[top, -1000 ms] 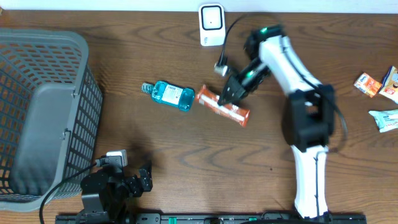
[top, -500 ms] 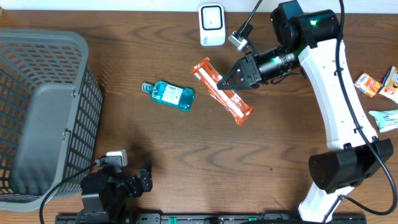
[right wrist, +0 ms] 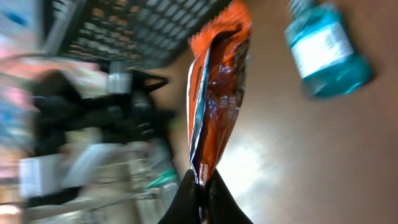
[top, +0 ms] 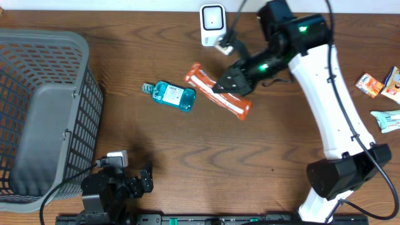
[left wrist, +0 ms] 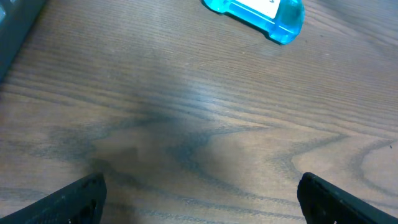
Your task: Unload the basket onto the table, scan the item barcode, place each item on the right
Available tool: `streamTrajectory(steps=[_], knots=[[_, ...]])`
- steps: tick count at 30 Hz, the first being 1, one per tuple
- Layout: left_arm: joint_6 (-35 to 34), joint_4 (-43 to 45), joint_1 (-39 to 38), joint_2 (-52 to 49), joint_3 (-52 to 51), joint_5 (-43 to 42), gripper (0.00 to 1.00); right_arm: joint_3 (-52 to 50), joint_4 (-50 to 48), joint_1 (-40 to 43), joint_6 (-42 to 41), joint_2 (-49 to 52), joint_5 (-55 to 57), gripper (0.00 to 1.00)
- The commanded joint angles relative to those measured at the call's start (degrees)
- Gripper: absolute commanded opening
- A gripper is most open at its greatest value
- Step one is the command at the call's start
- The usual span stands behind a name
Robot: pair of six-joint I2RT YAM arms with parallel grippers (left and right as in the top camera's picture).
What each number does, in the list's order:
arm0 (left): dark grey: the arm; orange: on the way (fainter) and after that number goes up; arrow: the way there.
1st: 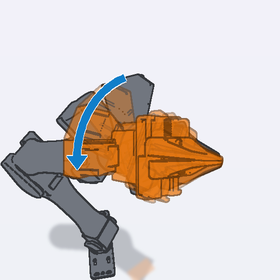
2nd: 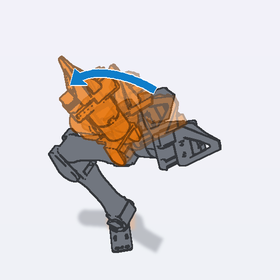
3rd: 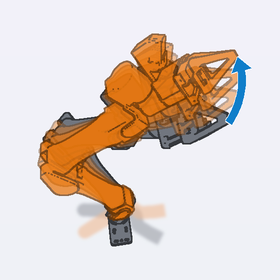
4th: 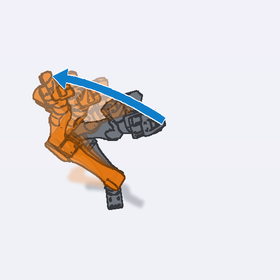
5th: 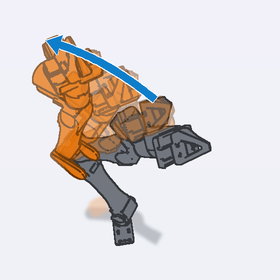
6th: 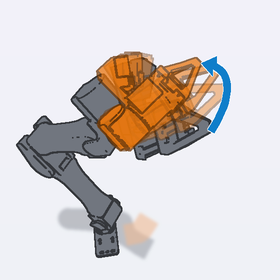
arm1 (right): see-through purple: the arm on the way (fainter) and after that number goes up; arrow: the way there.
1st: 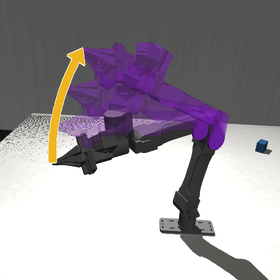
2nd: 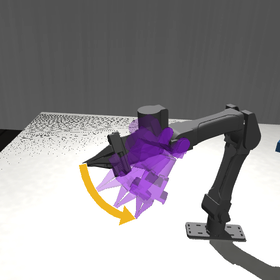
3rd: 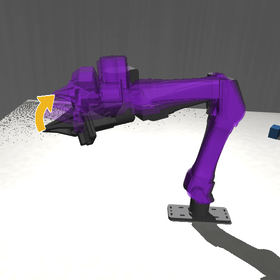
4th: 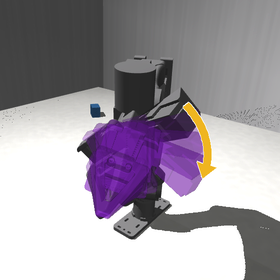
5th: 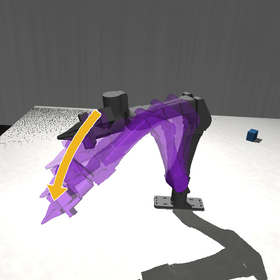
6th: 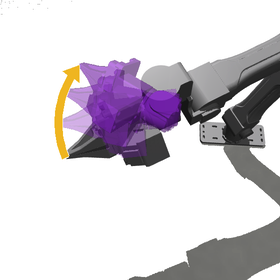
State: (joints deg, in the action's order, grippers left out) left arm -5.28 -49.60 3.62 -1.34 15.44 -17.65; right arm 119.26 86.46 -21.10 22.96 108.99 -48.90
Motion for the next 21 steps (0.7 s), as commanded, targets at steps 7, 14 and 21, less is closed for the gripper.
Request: streamTrajectory(steps=[7, 14, 21], knots=[[0.31, -0.5, -0.22, 0.31, 0.09, 0.2, 0.98, -0.31, -24.26, -9.01, 4.48, 2.64, 30.51, 0.01], [0.31, -0.5, -0.22, 0.31, 0.09, 0.2, 0.98, -0.31, -29.16, -9.79, 1.33, 8.04, 34.75, 0.01], [0.31, -0.52, -0.22, 0.31, 0.09, 0.2, 0.98, -0.44, -22.1, -9.73, 1.42, 9.29, 33.33, 0.48]])
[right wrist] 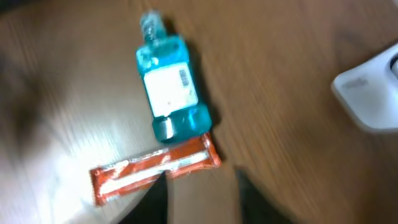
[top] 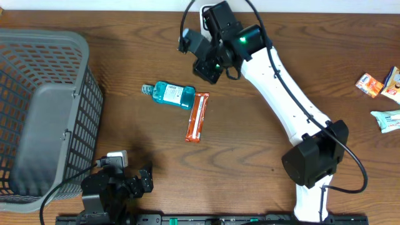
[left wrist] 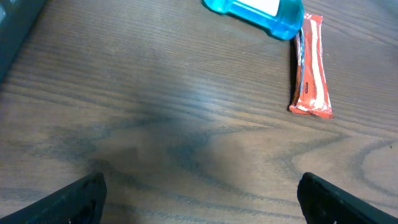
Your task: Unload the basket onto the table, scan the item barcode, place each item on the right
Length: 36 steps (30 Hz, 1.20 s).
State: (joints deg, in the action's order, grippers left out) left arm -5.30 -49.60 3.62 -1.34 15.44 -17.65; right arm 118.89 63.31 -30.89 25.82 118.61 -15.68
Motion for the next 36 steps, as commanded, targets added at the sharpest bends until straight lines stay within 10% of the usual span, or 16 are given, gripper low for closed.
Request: streamTrajectory(steps=[1, 11, 36], knots=[[0.33, -0.5, -0.22, 0.31, 0.09, 0.2, 0.98, -0.2, 1.68, 0.04, -5.79, -0.31, 0.11, 0.5], [0.33, -0.52, -0.22, 0.31, 0.09, 0.2, 0.98, -8.66, 3.8, -2.29, -56.89, -0.26, 0.33, 0.75], [0.33, -0.55, -0.22, 0.31, 0.09, 0.2, 0.98, -22.29, -11.08, -19.63, -74.14, 10.99, 32.35, 0.65]])
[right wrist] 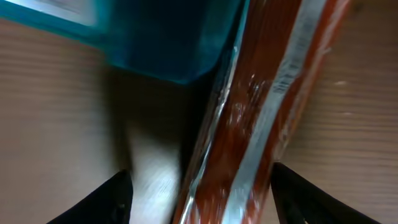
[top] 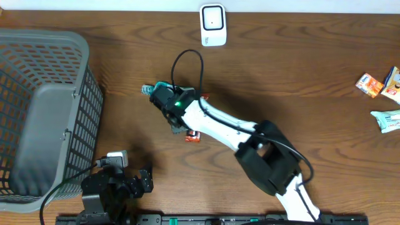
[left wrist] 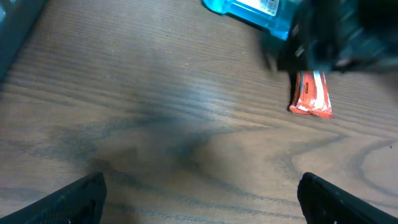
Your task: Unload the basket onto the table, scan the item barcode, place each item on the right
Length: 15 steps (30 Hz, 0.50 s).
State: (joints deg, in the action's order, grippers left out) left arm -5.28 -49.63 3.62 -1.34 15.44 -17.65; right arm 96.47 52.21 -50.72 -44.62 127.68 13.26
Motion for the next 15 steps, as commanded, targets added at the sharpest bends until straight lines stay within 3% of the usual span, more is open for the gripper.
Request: streamTrajectory(steps=[1, 7, 10, 12, 15], knots=[[0.31, -0.52, -0.22, 0.31, 0.09, 0.2, 0.98, 0.13, 0.15, 0.22, -4.31, 2.47, 3.87, 0.64], [0.31, -0.52, -0.22, 0.31, 0.09, 0.2, 0.98, 0.13, 2.58, 0.22, -8.11, 3.5, 6.82, 0.59], [0.31, -0.5, -0.22, 0.31, 0.09, 0.2, 0.98, 0.13, 3.17, 0.26, -8.07, 3.58, 6.78, 0.36], [0.31, -0.52, -0.22, 0.31, 0.09, 0.2, 0.98, 0.13, 4.35, 0.26, -8.07, 3.61, 6.25, 0.26], [0.31, -0.52, -0.22, 0.31, 0.09, 0.2, 0.98, 0.13, 6.01, 0.44, -7.32, 3.61, 3.13, 0.01]])
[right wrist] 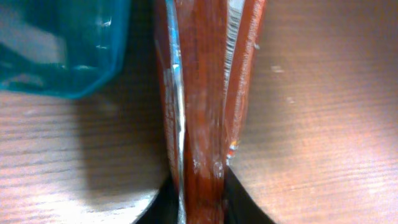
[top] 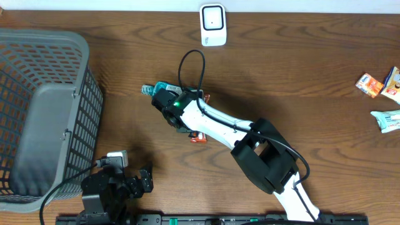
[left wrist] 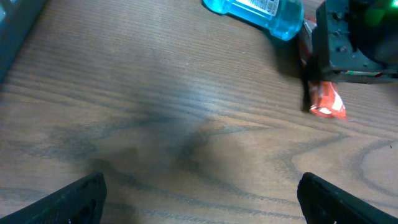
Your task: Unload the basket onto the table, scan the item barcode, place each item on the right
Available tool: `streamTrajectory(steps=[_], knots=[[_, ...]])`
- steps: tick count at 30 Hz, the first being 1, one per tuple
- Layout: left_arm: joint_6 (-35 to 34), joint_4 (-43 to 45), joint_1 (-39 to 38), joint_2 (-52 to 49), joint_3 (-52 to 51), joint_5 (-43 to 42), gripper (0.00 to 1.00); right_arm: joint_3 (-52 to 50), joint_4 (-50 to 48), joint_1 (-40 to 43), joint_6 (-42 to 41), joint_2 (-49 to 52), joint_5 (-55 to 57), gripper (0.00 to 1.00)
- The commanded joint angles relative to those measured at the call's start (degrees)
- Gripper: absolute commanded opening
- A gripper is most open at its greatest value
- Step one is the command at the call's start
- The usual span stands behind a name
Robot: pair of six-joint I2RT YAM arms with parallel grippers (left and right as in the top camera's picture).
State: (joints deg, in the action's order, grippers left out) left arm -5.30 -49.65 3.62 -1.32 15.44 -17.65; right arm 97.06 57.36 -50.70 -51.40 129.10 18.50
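Note:
An orange snack bar wrapper (right wrist: 205, 93) lies on the wooden table beside a blue mouthwash bottle (right wrist: 59, 46). My right gripper (right wrist: 199, 199) is down on the table, shut on the wrapper, which runs up between its two dark fingers. From overhead the right gripper (top: 182, 117) covers most of the wrapper, and only its orange end (top: 199, 138) shows. The white barcode scanner (top: 212, 25) stands at the table's far edge. My left gripper (left wrist: 199, 196) rests open near the front edge, holding nothing.
A grey mesh basket (top: 37, 119) fills the left side. Small packets (top: 381, 87) lie at the right edge. A black cable (top: 190, 65) loops above the right wrist. The bottle (top: 164, 91) touches the right gripper's far side.
My right gripper's fingers stood wide apart over the wrapper; now they are shut on it. The wrapper's near end has shifted slightly right in the left wrist view.
My right gripper held the wrapper in the air near the scanner. Then the wrapper lay on the table beside the bottle with the gripper empty above. Later the gripper was low over the wrapper, open, and now it is shut on it.

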Motion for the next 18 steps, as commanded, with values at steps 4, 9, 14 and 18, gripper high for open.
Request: streamTrajectory(steps=[4, 9, 14, 18], knots=[[0.33, -0.5, -0.22, 0.28, 0.09, 0.2, 0.98, -0.04, 1.73, 1.31, 1.95, 1.92, -6.51, 0.01], [0.33, -0.48, -0.22, 0.28, 0.09, 0.2, 0.98, 3.13, 3.5, 4.26, 8.48, -0.87, -16.65, 0.01], [0.33, -0.5, -0.22, 0.28, 0.09, 0.2, 0.98, 3.87, 8.7, 8.15, 10.34, -7.56, -18.67, 0.01], [0.33, -0.5, -0.22, 0.28, 0.09, 0.2, 0.98, 3.87, 13.05, 10.21, 11.19, -12.76, -13.55, 0.01]])
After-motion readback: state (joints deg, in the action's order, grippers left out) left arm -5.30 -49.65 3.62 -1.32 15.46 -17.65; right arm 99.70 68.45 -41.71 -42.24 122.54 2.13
